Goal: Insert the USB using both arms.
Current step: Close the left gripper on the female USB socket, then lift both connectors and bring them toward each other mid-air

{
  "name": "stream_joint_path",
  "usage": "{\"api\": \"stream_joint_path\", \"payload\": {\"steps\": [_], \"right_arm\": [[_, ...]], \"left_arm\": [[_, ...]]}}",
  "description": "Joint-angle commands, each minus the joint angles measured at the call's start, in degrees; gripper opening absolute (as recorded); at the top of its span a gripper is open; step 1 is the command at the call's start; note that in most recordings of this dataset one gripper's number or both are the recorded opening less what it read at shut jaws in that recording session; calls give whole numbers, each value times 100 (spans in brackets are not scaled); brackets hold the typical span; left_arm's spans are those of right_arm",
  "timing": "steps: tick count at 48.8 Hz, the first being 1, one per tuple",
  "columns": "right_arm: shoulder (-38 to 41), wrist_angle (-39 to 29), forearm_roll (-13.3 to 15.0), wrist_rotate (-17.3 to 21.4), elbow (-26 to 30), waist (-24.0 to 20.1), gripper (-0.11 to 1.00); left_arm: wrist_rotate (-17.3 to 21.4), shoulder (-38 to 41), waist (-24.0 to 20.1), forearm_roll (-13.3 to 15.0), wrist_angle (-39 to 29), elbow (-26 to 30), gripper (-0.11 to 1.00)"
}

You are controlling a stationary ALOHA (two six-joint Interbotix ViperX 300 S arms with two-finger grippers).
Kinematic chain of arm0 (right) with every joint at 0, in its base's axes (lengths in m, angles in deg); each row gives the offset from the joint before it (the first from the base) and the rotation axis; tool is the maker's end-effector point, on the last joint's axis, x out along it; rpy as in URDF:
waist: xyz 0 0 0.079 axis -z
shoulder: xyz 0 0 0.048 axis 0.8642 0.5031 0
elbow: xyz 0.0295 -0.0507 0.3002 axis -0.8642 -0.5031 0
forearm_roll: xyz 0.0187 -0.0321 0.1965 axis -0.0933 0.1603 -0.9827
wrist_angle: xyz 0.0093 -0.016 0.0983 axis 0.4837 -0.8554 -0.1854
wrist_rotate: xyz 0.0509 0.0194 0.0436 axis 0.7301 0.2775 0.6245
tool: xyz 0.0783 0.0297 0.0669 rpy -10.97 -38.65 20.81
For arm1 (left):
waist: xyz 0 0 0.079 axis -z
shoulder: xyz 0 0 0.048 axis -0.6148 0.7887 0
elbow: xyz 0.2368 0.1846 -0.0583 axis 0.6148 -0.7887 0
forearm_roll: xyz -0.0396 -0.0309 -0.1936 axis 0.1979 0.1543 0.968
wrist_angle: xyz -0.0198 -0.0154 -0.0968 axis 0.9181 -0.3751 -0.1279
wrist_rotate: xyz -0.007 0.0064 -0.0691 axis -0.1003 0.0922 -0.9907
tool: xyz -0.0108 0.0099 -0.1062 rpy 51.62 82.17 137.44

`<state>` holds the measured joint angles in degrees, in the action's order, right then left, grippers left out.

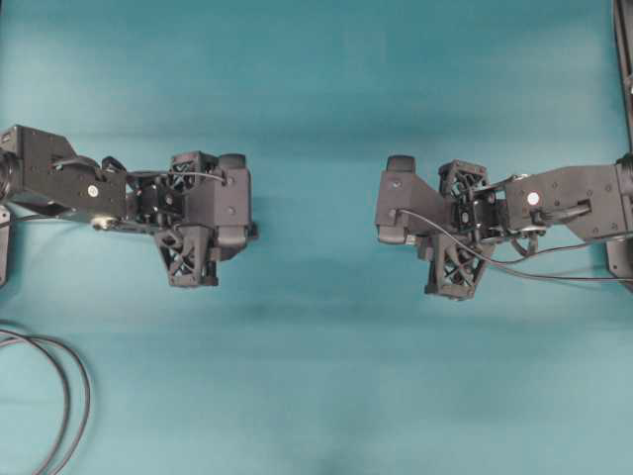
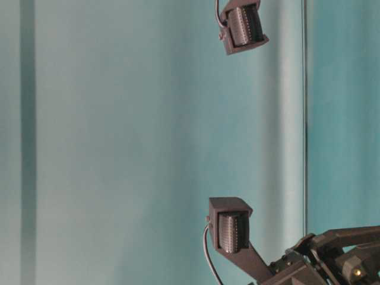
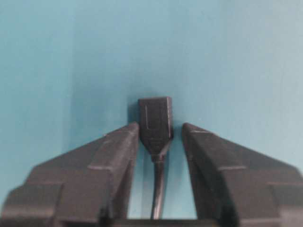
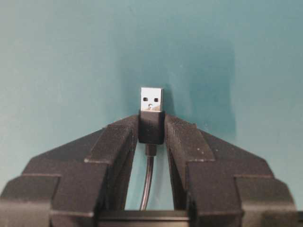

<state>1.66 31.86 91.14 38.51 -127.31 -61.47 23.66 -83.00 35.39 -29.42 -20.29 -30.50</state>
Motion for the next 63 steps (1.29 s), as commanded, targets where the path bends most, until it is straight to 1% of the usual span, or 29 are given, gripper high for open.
{"api": "stream_joint_path", "payload": {"steps": [1, 5, 11, 17, 20, 25, 38, 45, 47, 50, 57, 63], "right_arm": [[246, 202, -26, -9, 70, -237, 26], [246, 193, -35, -9, 79, -237, 26], [237, 202, -35, 0, 70, -237, 26], [237, 202, -35, 0, 70, -237, 26], [220, 202, -26, 0, 70, -237, 26], [211, 193, -35, -9, 79, -237, 26], [79, 202, -26, -18, 88, -237, 26], [-211, 167, -26, -35, 88, -237, 26], [-316, 114, -9, -35, 88, -237, 23], [-475, 0, 70, -35, 88, -237, 19], [-782, -457, 272, -26, 167, -237, 19], [-923, -800, 448, -18, 308, -237, 19]], "left_arm": [[-35, 53, -18, 0, 44, 88, 34], [-97, 114, -18, 0, 44, 149, 33], [-62, 167, -18, 0, 35, 290, 33], [-18, 211, 18, -9, -97, 255, 32], [9, 211, 53, -26, -114, 193, 30], [35, 193, 123, -26, -88, 167, 23], [35, 18, 176, -18, -229, 193, 23], [70, -272, 237, -26, -712, 211, 23], [-79, -360, 264, 18, -870, 211, 23], [-158, -519, 290, 35, -1143, 255, 23], [-352, -835, 334, 62, -1661, 536, 23], [-527, -949, 404, 193, -1898, 703, 23]]}}
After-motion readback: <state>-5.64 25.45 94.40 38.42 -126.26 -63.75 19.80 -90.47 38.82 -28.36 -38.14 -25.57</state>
